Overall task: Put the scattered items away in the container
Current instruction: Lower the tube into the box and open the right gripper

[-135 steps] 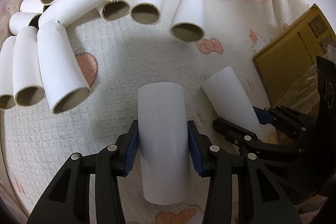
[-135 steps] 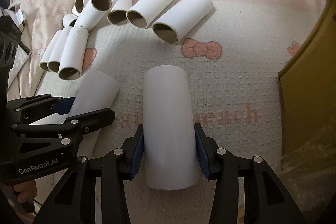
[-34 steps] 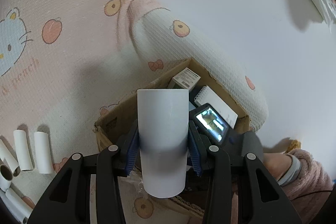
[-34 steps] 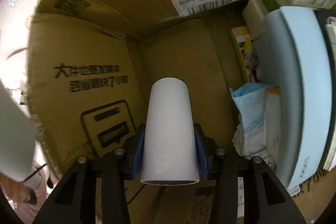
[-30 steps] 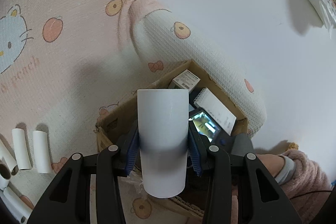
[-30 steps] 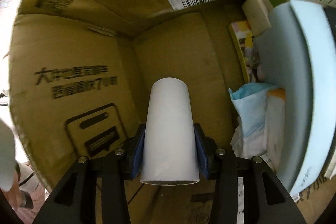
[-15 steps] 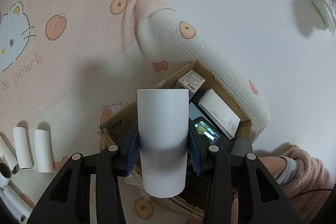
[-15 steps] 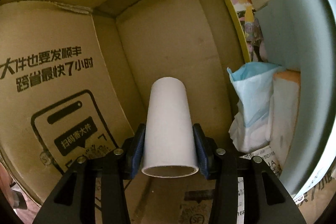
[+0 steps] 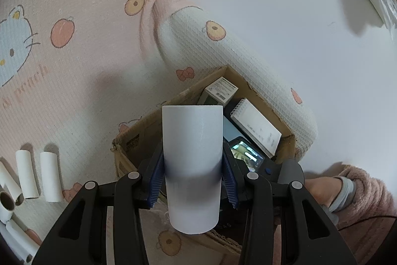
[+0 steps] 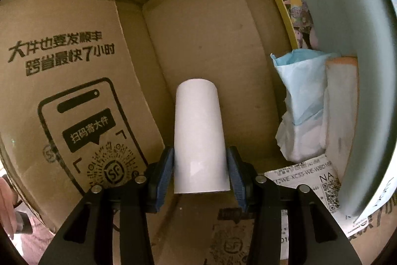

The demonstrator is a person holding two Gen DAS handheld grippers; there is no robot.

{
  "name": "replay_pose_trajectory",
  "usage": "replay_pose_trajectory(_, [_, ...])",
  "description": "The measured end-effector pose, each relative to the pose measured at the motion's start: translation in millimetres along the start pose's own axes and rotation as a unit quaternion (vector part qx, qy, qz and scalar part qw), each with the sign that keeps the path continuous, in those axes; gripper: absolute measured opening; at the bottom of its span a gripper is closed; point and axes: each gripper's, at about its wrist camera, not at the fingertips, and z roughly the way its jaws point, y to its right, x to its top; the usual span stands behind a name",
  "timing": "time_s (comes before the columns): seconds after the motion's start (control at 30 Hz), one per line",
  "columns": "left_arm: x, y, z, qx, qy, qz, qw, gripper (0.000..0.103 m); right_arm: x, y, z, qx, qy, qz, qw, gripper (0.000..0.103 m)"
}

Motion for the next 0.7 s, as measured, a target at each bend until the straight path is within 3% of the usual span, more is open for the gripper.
replay_pose_trajectory(0.3, [-0.1,1.9,-1.1,0.005,0.001,-0.003,1.0000,0.047,5.6,6.8,-26.3,-0.027,0.072,0.005,0.997,0.041])
replay_pose_trajectory(0.57, [-0.4,-0.3,-1.6,0.010,0.001,-0.007,0.9999,0.047,11.3,16.6,-10.8,-0.001,0.003,0.025,1.000,0.041])
replay_pose_trajectory(0.7, [0.8,-0.9,-1.1,0.009,-0.002,-0.009,0.9999,0.047,13.7,19.5,-14.0,-0.019,-0.006,0.020,1.000,0.041])
